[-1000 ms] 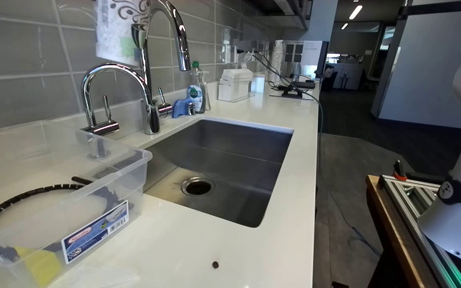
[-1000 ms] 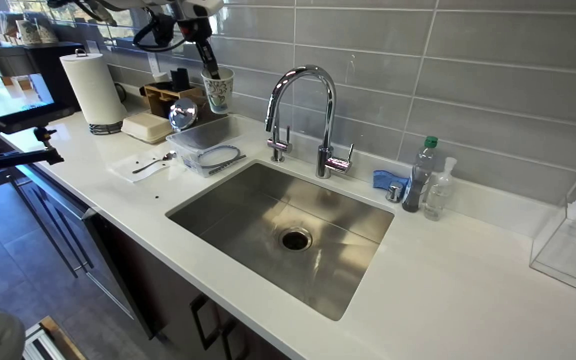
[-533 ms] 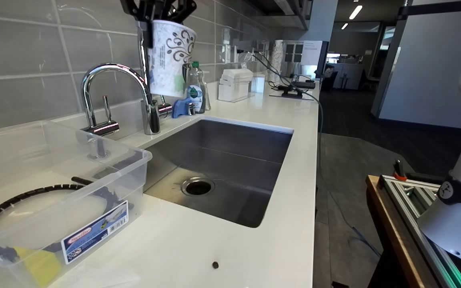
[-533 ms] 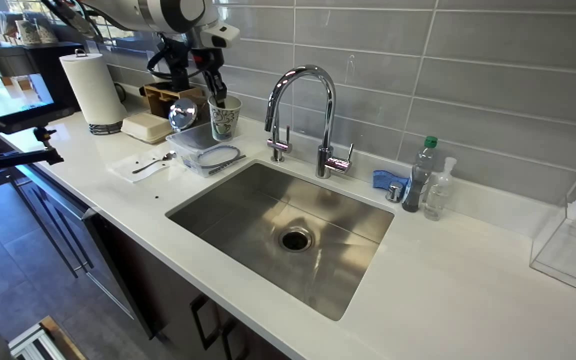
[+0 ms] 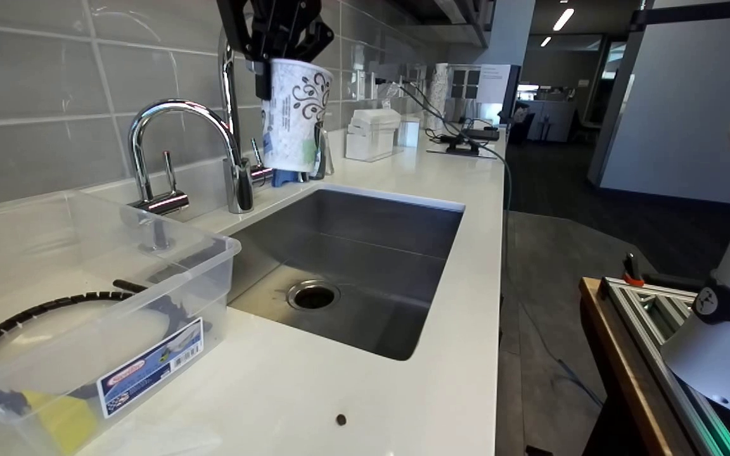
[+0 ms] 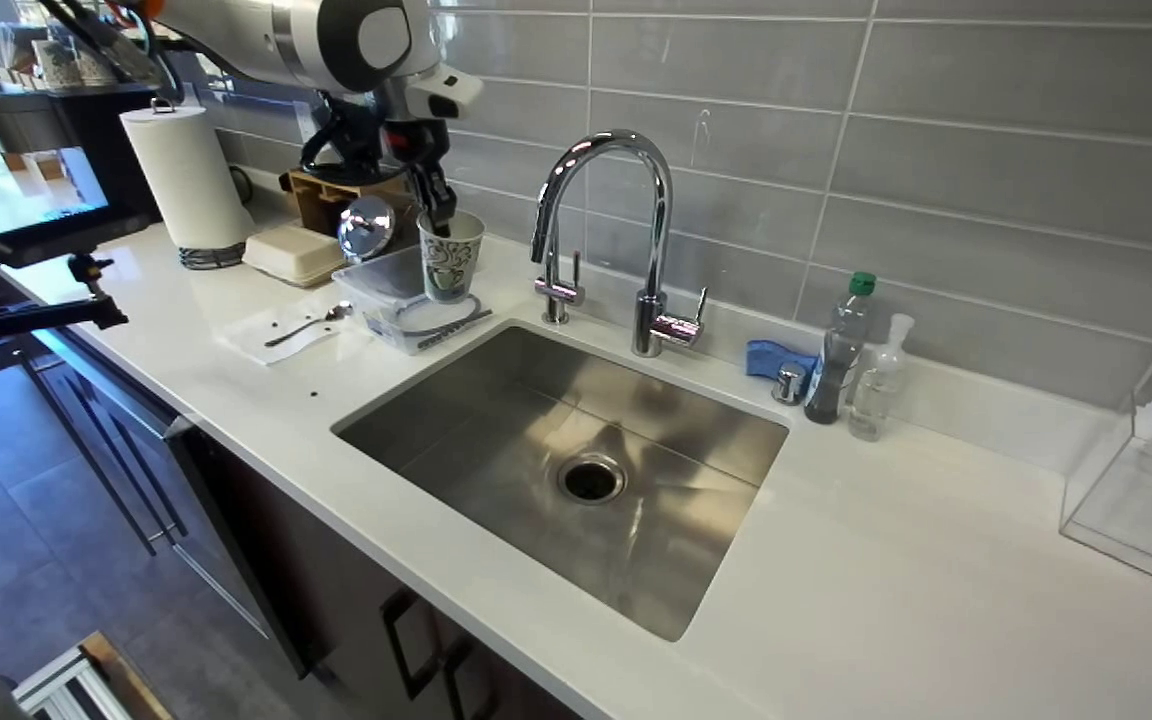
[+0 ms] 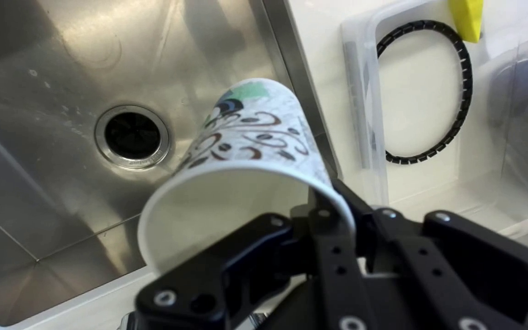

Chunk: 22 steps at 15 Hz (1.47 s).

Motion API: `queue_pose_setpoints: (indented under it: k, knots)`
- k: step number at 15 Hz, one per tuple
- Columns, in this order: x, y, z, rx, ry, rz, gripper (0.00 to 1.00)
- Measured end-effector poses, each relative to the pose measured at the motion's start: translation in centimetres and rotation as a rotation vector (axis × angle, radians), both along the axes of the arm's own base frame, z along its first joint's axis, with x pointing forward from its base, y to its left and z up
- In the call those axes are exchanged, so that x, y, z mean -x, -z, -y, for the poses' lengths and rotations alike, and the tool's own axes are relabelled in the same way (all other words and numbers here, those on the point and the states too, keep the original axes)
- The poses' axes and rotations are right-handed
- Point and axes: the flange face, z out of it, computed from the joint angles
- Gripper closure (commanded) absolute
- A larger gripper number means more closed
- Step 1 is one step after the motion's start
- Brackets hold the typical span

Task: Pour the contents of the cup onto the paper towel

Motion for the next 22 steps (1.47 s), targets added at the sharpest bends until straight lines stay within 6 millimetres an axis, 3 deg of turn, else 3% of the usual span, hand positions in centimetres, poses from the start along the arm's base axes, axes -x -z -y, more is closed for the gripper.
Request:
queue_pose_setpoints:
  k: [2, 8, 17, 18, 22]
  knots:
    - [0.3, 1.6, -0.1, 0.013, -0.027, -0.025, 0.98]
    - [2.5, 9.0, -0.1, 0.041, -0.081, -0.093, 0.98]
    - [3.4, 16.9, 4.3, 0.071, -0.164, 0.02, 0.98]
    - [3.5, 17.7, 4.5, 0.071, -0.165, 0.043, 0.94]
    - [3.3, 18.0, 4.5, 0.07, -0.164, 0.051, 0.94]
